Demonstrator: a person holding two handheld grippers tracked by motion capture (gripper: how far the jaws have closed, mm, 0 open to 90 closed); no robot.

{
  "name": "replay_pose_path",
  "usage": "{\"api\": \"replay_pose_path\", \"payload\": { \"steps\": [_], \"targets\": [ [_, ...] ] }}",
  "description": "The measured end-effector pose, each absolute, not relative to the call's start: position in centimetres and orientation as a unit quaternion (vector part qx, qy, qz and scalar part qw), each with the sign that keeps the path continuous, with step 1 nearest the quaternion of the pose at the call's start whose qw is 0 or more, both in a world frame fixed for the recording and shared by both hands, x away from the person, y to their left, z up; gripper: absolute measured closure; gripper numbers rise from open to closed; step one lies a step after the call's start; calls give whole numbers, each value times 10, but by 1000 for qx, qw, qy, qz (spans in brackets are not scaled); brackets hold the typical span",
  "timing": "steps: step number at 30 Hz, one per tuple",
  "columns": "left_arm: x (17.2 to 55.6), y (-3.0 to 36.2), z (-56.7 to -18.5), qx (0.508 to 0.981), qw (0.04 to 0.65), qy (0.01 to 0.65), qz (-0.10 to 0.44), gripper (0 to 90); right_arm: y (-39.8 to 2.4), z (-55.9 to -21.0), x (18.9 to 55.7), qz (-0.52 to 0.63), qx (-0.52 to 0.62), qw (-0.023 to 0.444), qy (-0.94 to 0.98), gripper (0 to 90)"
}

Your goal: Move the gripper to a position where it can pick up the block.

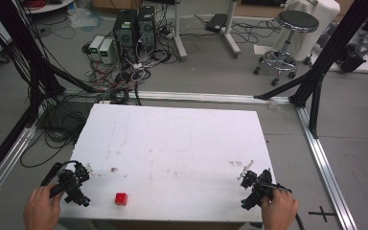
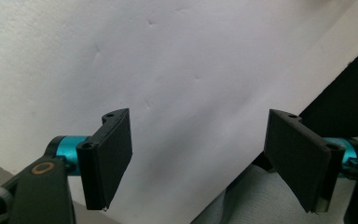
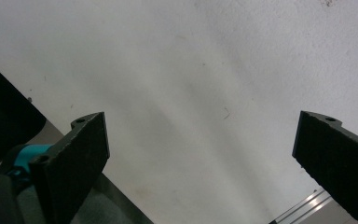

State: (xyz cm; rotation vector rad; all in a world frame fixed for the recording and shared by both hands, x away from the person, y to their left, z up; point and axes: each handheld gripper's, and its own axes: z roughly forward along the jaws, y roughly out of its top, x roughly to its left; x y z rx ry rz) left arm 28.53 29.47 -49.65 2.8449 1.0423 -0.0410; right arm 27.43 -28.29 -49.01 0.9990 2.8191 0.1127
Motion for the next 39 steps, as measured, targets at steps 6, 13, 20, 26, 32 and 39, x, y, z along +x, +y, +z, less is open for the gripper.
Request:
{"api": "replay_pose_path", "payload": {
  "steps": [6, 13, 20, 26, 32, 39],
  "targets": [
    [285, 294, -496, 938, 56, 342, -10, 237, -283, -489, 273, 42, 338, 73, 937, 29],
    [285, 296, -496, 938, 58, 341, -11, 237, -283, -489, 274, 39, 337, 74, 938, 29],
    [286, 299, -494, 946, 49, 320, -7, 241, -283, -490, 274, 41, 333, 72, 939, 29],
    [286, 299, -488, 953, 49, 298, -4, 240, -282, -490, 274, 42, 334, 72, 939, 29],
    [286, 293, -487, 963, 37, 268, -1, 239, -285, -490, 273, 45, 339, 70, 937, 29],
    [286, 289, -481, 971, 41, 234, 9, 238, -284, -490, 273, 45, 339, 69, 937, 29]
  ]
}}
